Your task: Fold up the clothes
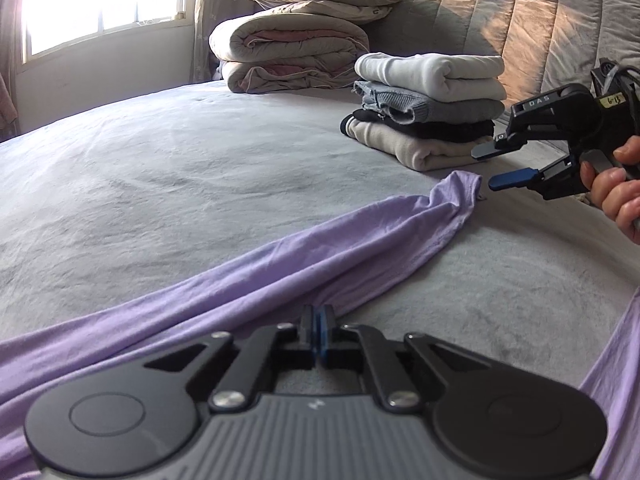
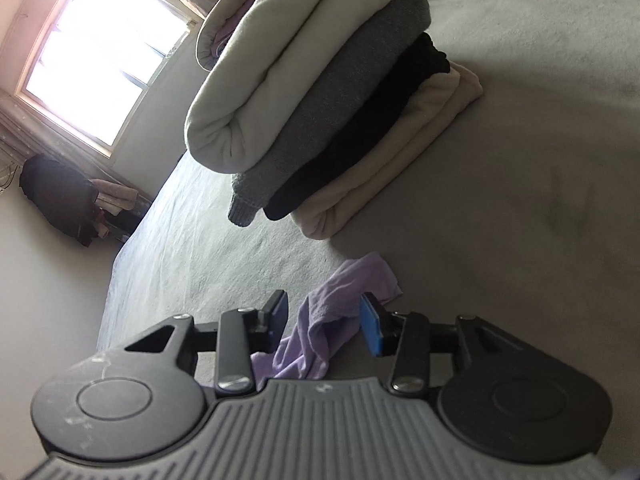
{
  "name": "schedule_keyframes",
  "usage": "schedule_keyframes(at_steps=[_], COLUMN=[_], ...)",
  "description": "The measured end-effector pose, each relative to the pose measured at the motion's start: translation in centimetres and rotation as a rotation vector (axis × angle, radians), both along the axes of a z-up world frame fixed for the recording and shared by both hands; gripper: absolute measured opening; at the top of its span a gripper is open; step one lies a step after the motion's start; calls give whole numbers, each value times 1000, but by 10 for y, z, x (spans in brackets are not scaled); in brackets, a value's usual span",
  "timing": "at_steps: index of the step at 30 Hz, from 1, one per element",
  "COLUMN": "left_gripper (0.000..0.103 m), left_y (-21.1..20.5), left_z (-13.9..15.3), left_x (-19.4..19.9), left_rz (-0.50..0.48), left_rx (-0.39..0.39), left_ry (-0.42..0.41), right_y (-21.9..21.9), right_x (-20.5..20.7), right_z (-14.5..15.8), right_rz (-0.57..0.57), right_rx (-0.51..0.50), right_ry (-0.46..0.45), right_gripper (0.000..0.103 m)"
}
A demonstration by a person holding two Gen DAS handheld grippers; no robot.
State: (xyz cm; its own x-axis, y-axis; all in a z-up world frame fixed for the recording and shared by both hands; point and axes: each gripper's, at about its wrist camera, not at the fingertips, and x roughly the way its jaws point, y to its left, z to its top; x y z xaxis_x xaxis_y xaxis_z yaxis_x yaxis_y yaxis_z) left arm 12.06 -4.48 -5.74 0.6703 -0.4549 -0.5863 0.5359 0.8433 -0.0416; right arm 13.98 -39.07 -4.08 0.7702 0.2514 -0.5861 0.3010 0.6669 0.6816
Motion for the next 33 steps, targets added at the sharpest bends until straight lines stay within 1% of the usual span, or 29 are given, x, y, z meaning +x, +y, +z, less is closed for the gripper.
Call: schedule_keyframes(at_steps=[2, 3, 5, 7, 8, 9, 13, 16, 19, 21, 24, 26, 30, 33], left_gripper=[1, 1, 1, 1, 1, 1, 1, 0, 0, 0, 0, 0, 0, 1], left_y=[2, 4, 7, 11, 13, 15, 24, 28, 31, 33, 34, 32, 28, 26], left_z=[2, 3, 7, 11, 12, 14, 20, 24, 28, 30, 28, 25, 18, 10], left_x=[0, 0, 0, 1, 1, 2, 0, -3, -6, -8, -11, -14, -19, -20], left_rz=[7, 9, 9, 9, 9, 8, 1, -20, -43, -58, -88, -110, -153, -171], left_rx=[-19, -32, -59, -87, -100, -118, -185, -204, -223, -235, -235, -221, -186, -152], left_ry=[3, 6, 13, 19, 25, 33, 62, 73, 83, 89, 117, 133, 173, 209], right_y=[-3, -4, -5, -4, -4, -3, 3, 8, 16, 20, 22, 23, 21, 21], right_x=[4, 5, 7, 9, 9, 10, 8, 3, -3, -7, -14, -17, -21, -17], right_z=[-8, -12, -18, -19, -19, -20, -7, 9, 22, 25, 22, 18, 10, 3], right_rz=[-19, -31, -54, -53, -52, -50, -42, -33, -14, 1, 24, 40, 65, 85], right_rx=[23, 26, 2, -23, -36, -48, -121, -195, -283, -327, -369, -392, -413, -411], right_ry=[20, 32, 48, 48, 48, 47, 25, 10, 20, 42, 88, 118, 174, 215], right_gripper=[44, 42, 34, 13, 7, 5, 4, 4, 4, 4, 4, 5, 5, 5])
